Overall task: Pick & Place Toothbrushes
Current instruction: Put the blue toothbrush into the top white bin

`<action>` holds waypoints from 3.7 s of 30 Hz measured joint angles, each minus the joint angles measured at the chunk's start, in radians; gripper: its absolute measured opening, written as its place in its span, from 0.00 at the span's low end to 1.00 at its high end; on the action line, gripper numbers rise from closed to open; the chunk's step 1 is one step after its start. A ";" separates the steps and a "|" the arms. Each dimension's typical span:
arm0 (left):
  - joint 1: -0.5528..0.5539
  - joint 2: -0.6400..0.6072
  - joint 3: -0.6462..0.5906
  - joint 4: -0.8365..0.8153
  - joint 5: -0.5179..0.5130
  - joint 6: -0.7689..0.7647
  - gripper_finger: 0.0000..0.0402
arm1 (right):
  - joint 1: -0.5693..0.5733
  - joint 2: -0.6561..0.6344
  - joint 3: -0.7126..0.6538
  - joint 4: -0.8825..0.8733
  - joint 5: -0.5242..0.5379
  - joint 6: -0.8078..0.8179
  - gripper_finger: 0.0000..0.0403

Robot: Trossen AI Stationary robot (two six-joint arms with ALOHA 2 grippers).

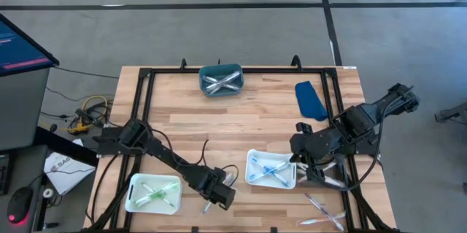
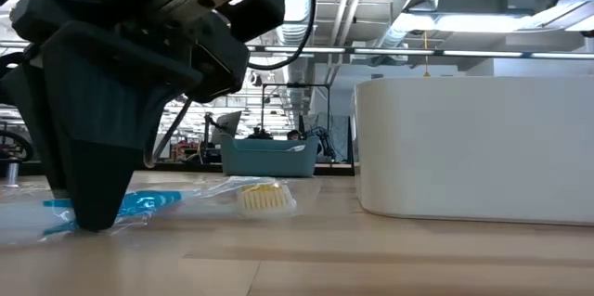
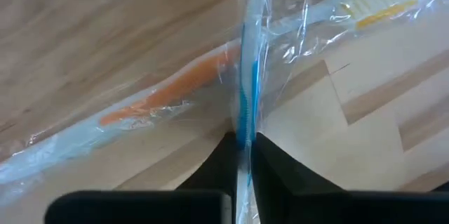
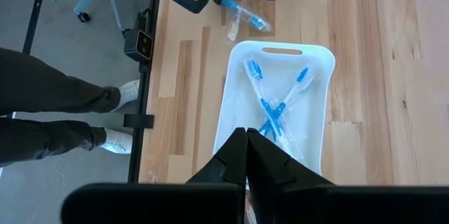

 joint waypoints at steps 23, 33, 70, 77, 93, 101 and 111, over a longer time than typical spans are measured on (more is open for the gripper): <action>0.015 -0.328 -0.003 0.209 -0.529 0.223 0.02 | -0.002 0.000 0.000 0.121 -0.001 -0.027 0.00; 0.071 -0.355 -0.002 0.459 -0.607 0.443 0.02 | -0.002 0.000 0.000 0.206 -0.012 -0.023 0.00; 0.133 -0.619 -0.001 0.772 -0.546 0.944 0.02 | -0.250 0.004 0.000 0.978 -0.009 0.171 0.53; 0.127 -0.607 -0.002 0.744 -0.553 0.915 0.02 | -0.263 0.042 0.001 0.986 -0.012 0.165 0.62; 0.151 -0.603 -0.002 0.727 -0.555 0.910 0.02 | -0.237 0.063 0.000 0.976 -0.012 0.158 0.56; 0.151 -0.603 -0.002 0.722 -0.561 0.906 0.02 | -0.239 0.079 0.000 0.981 -0.012 0.160 0.48; 0.151 -0.603 -0.002 0.716 -0.561 0.899 0.02 | -0.244 0.080 0.001 0.952 -0.012 0.160 0.24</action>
